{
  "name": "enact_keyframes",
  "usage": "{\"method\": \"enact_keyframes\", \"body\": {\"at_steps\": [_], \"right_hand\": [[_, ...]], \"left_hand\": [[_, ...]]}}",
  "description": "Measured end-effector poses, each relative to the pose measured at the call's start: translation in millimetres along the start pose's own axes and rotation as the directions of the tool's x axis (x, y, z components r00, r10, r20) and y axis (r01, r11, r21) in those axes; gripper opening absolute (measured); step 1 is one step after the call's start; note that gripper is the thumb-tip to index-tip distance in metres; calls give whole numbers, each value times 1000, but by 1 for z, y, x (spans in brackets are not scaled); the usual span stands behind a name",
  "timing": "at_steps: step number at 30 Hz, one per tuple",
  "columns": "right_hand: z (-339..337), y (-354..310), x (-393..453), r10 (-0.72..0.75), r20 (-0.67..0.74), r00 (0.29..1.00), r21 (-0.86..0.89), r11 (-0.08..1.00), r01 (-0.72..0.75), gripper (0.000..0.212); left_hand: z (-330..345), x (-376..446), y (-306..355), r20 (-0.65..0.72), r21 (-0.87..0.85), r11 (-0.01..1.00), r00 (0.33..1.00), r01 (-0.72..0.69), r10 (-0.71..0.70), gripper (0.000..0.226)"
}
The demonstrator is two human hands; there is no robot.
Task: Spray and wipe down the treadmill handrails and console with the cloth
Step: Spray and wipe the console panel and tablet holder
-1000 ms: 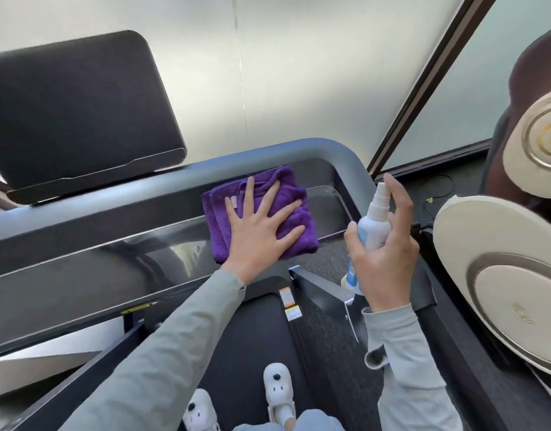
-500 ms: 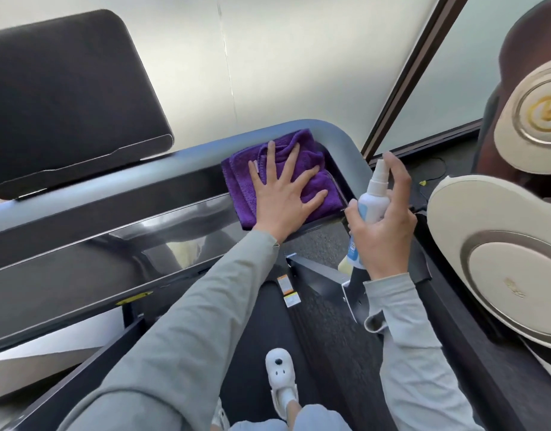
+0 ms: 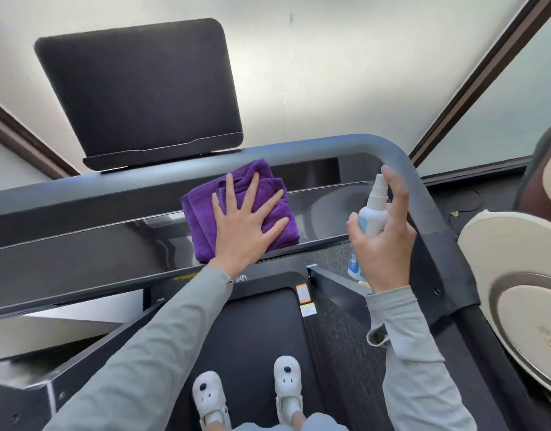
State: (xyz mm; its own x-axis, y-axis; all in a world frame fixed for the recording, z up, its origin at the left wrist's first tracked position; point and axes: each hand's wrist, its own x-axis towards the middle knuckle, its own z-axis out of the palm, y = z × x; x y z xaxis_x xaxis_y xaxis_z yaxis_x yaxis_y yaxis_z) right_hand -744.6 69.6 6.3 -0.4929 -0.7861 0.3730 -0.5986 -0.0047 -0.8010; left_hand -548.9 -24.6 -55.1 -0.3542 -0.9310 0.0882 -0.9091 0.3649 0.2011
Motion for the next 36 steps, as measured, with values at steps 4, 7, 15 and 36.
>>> {"method": "enact_keyframes", "body": {"at_steps": [4,7,15,36], "right_hand": [[8,-3,-4,-28,25,999,-20,999,28,72],[15,-12,-9,-39,52,998,-30,999,41,72],[47,-59,-9,-60,134,989,2,998,60,74],[143,-141,-63,-125,183,975,43,992,119,69]], "left_hand": [[9,33,43,19,60,993,994,-105,104,58],[12,44,58,28,40,992,992,-122,121,57],[-14,-13,-53,-45,-34,999,999,-14,12,57],[-44,-60,-178,-34,25,999,999,42,-41,58]]}}
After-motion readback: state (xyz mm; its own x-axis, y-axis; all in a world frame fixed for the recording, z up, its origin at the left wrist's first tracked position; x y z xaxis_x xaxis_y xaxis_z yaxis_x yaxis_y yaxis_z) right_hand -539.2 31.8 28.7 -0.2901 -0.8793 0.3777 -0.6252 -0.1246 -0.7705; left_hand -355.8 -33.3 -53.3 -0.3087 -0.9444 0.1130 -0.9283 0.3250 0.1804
